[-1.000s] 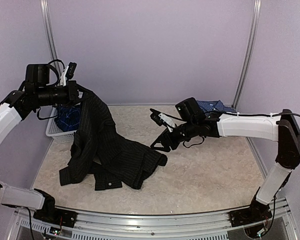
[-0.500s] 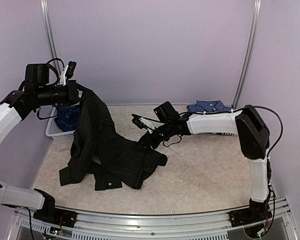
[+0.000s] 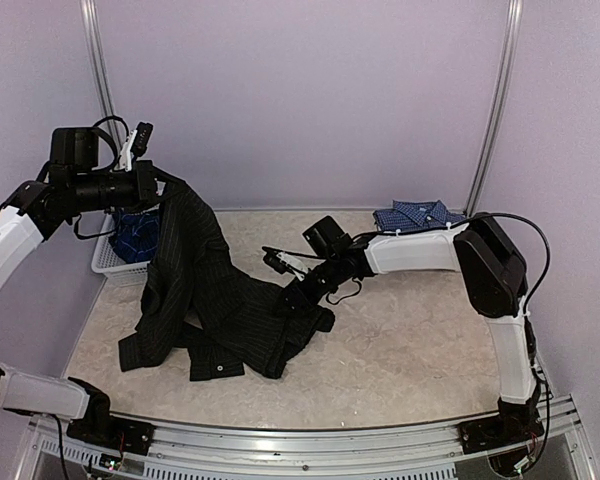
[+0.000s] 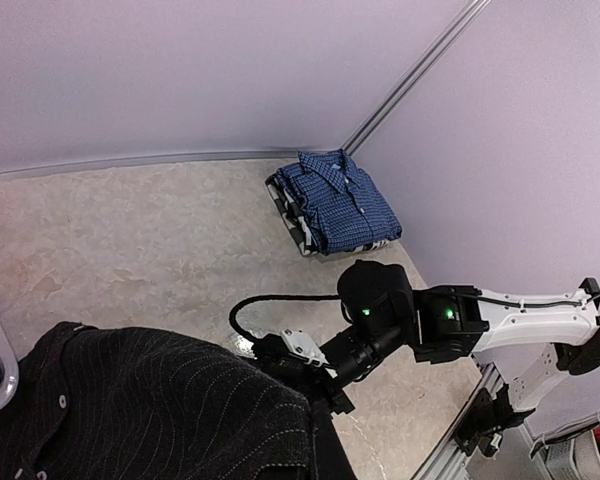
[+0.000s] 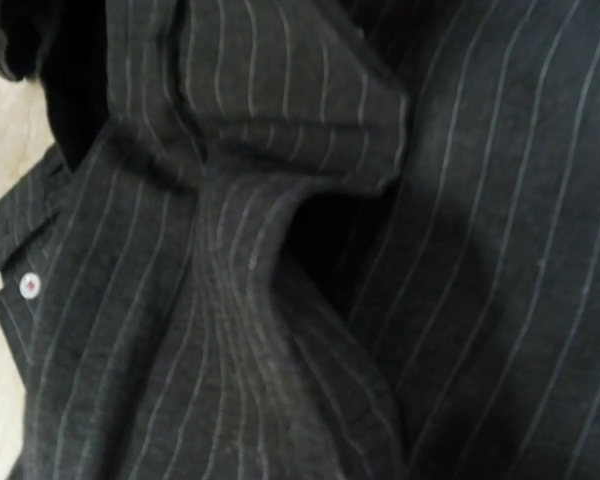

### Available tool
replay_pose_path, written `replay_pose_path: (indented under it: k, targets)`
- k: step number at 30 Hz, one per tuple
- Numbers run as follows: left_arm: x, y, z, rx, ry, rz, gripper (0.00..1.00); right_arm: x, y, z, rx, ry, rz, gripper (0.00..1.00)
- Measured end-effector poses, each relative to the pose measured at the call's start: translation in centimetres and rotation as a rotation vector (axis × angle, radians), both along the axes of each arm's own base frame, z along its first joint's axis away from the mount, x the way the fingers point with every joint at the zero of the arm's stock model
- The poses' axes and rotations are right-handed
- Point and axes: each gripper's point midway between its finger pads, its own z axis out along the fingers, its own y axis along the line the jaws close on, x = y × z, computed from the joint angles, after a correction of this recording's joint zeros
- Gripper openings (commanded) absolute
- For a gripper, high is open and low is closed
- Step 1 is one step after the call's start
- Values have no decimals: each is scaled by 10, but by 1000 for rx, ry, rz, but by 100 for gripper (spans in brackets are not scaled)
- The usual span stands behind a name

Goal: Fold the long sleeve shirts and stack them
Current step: Pick up the crumpled shirt from the center of the board.

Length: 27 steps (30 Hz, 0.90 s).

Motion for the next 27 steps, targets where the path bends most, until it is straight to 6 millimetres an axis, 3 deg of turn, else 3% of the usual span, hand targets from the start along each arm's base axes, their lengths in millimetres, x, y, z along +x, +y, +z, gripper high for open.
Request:
replay_pose_path:
  k: [5,14,17,22,27]
  targets:
    - [0,0,-1,2,-1,-1,0,-3,-1,-15,-18,31,9,37]
    - [0,0,-1,12,-9,-2,0,-5,0,-17,-21,46,18,40]
    - [0,0,-3,15,-9,-3,0,-5,0,-17,-26,43,16,29]
    - [1,1,-3,18,-11,-3,0,-4,1,-16,-30,22,33,1]
    - [4,6,-6,22,-8,10,0,-4,0,-17,-41,16,32,0]
